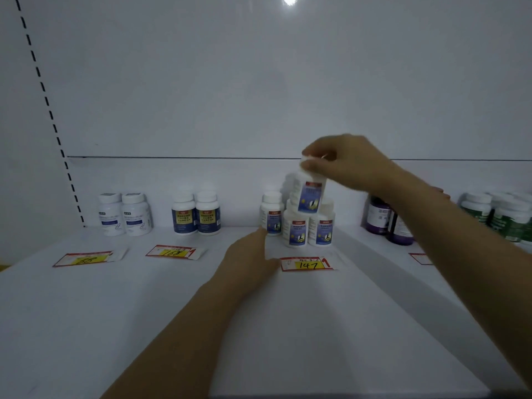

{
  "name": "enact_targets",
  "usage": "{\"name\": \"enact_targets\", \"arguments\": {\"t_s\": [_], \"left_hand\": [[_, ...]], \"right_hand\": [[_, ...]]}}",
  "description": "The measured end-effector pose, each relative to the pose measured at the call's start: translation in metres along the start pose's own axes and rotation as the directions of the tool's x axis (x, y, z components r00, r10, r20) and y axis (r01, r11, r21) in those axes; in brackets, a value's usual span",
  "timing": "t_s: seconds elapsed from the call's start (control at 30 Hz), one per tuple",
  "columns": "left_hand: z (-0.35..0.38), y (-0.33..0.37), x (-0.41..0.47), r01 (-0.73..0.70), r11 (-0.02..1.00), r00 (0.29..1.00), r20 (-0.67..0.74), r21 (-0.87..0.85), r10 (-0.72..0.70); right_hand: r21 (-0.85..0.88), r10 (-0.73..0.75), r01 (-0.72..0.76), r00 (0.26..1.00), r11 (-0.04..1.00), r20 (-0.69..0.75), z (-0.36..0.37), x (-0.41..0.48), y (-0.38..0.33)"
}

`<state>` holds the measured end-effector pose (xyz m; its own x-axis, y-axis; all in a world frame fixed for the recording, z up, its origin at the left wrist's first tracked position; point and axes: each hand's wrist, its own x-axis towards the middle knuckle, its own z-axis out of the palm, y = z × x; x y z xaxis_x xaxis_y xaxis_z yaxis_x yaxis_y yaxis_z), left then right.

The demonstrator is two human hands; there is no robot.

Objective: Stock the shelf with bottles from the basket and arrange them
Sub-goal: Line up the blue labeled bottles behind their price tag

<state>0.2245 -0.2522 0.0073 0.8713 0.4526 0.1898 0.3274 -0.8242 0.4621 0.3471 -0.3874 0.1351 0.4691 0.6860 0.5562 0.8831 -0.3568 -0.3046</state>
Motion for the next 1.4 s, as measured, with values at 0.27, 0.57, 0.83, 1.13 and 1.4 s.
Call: {"name": "enact_targets", "arguments": {"t_s": [0.27,0.57,0.83,1.13,1.4], "left_hand": [[0.016,-0.015,0.011,0.062,0.939,0.994,0.066,0.338,-0.089],[0.015,-0.017,0.008,0.070,0.942,0.989,0.101,0.329,-0.109],[0.016,-0.015,0.007,0.067,0.930,0.979,0.156,0.362,-0.131],[0.016,-0.015,0.006,0.067,0.926,0.976,0.170,0.371,-0.138],[0.011,-0.013,0.004,0.115,0.962,0.993,0.012,0.248,-0.121]], "right_hand": [[-0.168,0.110,-0.120,0.991,0.978,-0.071,-0.014,0.062,0.020],[-0.191,0.219,-0.203,0.973,0.960,0.068,0.043,0.053,0.050],[-0.126,0.345,-0.332,0.933,0.935,0.100,0.067,0.039,0.069],[-0.033,0.406,-0.405,0.904,0.914,0.134,0.074,0.031,0.074],[-0.171,0.384,-0.371,0.922,0.913,0.049,0.054,0.007,0.060]]}}
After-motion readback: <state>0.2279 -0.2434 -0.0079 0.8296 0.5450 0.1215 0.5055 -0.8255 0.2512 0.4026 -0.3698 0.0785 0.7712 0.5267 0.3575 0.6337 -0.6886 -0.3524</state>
